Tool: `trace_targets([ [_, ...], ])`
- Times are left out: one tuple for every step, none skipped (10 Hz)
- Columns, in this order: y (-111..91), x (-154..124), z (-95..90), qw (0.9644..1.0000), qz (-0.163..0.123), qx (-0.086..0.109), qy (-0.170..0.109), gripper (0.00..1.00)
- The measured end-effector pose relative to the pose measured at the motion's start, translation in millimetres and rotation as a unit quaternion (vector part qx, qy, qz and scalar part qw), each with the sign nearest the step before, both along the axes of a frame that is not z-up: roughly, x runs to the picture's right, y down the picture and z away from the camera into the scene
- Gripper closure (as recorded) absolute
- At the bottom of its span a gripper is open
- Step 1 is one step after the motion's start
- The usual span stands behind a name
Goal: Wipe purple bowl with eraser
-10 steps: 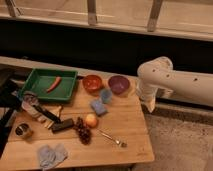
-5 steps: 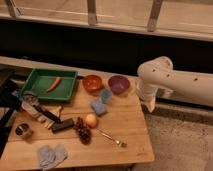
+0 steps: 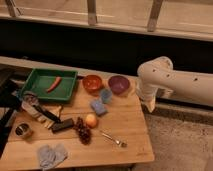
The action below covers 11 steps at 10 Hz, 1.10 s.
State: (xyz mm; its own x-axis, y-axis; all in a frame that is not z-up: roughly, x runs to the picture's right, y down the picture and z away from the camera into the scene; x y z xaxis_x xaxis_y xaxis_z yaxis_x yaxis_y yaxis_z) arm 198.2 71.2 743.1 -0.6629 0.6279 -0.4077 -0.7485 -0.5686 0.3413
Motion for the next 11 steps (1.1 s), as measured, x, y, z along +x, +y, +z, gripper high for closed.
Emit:
trace_targets([
  [0, 0, 0.0, 1.0000, 0.000, 0.000, 0.000, 0.20],
  [0, 0, 0.0, 1.0000, 0.000, 0.000, 0.000, 0.20],
  [0, 0, 0.0, 1.0000, 0.000, 0.000, 0.000, 0.20],
  [0, 0, 0.1, 1.0000, 0.000, 0.000, 0.001, 0.20],
  [0, 0, 0.3, 1.0000, 0.000, 0.000, 0.001, 0.20],
  [-3, -3, -1.3, 1.0000, -0.003, 0.001, -0.001, 0.20],
  [-4, -11, -1.8, 0.9999, -0.010, -0.002, -0.005, 0.20],
  [-7, -24, -1.3, 0.9998, -0.018, -0.001, -0.012, 0.20],
  [-9, -36, -1.0, 0.9996, -0.022, -0.001, -0.018, 0.20],
  [-11, -46, -1.0, 0.9994, -0.025, 0.000, -0.023, 0.20],
  [-12, -58, -1.3, 0.9992, -0.026, 0.001, -0.030, 0.20],
])
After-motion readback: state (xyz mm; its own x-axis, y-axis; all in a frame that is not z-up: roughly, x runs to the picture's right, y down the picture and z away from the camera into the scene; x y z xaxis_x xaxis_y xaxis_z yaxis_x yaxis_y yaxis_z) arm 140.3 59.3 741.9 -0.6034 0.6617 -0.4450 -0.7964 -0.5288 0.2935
